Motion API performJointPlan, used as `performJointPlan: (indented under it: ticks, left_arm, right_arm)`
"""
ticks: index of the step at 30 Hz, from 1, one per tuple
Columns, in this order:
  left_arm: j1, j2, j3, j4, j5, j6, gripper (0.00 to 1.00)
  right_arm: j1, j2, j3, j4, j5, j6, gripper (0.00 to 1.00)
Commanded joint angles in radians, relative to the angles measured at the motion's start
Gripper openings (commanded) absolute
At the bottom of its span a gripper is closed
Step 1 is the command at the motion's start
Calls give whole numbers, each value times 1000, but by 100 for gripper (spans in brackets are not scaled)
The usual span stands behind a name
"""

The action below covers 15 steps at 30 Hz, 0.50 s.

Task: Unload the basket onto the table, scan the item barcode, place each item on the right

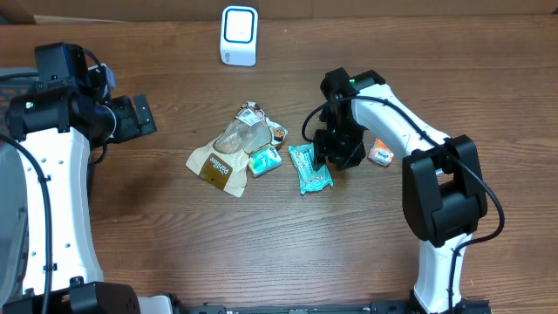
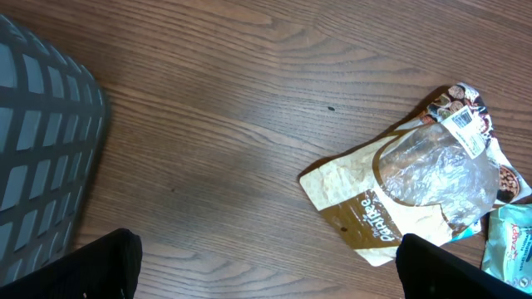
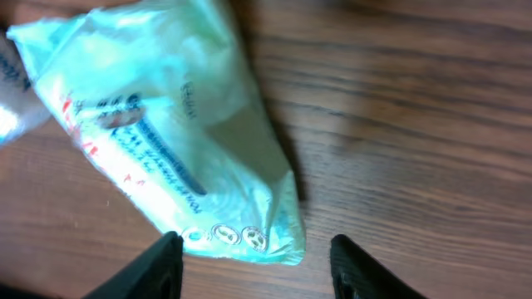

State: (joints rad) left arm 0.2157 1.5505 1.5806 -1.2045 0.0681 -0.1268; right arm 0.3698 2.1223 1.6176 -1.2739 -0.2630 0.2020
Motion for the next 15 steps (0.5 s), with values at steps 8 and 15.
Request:
performJointPlan:
  ticks: [8,15]
  left_arm:
    - [-6,-6,6,1,3,12,100]
    - [-6,-6,6,1,3,12,100]
  right_arm:
    - [1,0,-131,150,-72,-46,58]
    - [1,0,-258,253,-72,-19,57]
